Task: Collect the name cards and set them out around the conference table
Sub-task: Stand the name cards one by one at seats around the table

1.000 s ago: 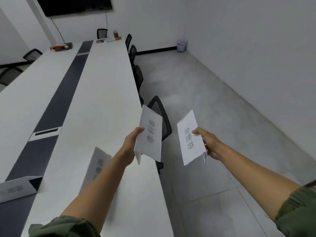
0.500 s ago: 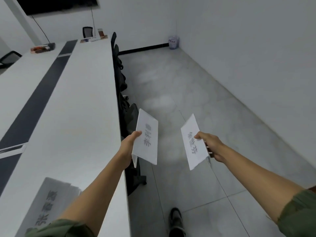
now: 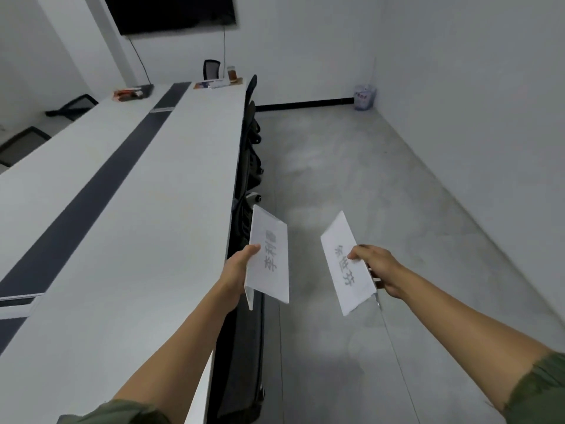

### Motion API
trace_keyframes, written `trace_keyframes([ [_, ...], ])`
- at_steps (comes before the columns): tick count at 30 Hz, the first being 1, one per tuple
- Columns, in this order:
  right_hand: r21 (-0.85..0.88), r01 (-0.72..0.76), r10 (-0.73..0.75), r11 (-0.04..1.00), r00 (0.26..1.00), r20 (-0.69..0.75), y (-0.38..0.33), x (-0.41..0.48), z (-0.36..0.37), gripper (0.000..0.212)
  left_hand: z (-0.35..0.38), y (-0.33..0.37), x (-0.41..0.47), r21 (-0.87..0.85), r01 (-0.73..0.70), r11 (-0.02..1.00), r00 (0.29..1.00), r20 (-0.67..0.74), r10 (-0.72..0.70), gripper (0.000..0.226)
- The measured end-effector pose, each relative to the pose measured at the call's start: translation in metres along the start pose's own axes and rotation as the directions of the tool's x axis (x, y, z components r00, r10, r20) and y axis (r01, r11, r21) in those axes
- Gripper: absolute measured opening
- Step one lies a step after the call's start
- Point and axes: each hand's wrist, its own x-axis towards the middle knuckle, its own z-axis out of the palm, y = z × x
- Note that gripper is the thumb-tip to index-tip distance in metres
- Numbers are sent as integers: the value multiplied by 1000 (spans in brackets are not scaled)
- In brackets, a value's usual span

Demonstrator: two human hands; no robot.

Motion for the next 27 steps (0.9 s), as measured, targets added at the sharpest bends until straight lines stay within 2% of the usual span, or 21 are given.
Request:
trace_keyframes([
  [4,-60,34,-29,998,996,89,-38,79,2,22,-6,17,54,-24,2,1000,994,-112,-5,38],
  [8,-106,59,-38,993,981,190,-70,156,5,26,-6,25,102,-76,11,997,973,-228,-28,38],
  [12,-193,96,-30,977,947,321,-124,229,11,39,-5,39,142,-123,52,991,923,-373,-95,40],
  [16,-226,149,-39,963,902,429,-166,281,35,52,-16,46,150,-156,125,980,876,-447,-183,47],
  [17,-249,172,-30,953,871,490,-183,301,59,54,-27,47,152,-199,129,971,845,-490,-213,52],
  [19,-245,209,-52,947,850,524,-193,316,83,59,-38,45,151,-208,143,968,819,-524,-234,58],
  [22,-309,290,-25,906,764,645,-212,340,141,58,-67,39,161,-256,123,959,760,-597,-257,56],
  [24,-333,344,-8,878,707,708,-223,354,180,53,-88,35,173,-283,106,953,728,-631,-268,51],
  [27,-368,380,30,849,661,750,-241,375,237,33,-119,41,193,-310,84,947,690,-668,-280,47],
])
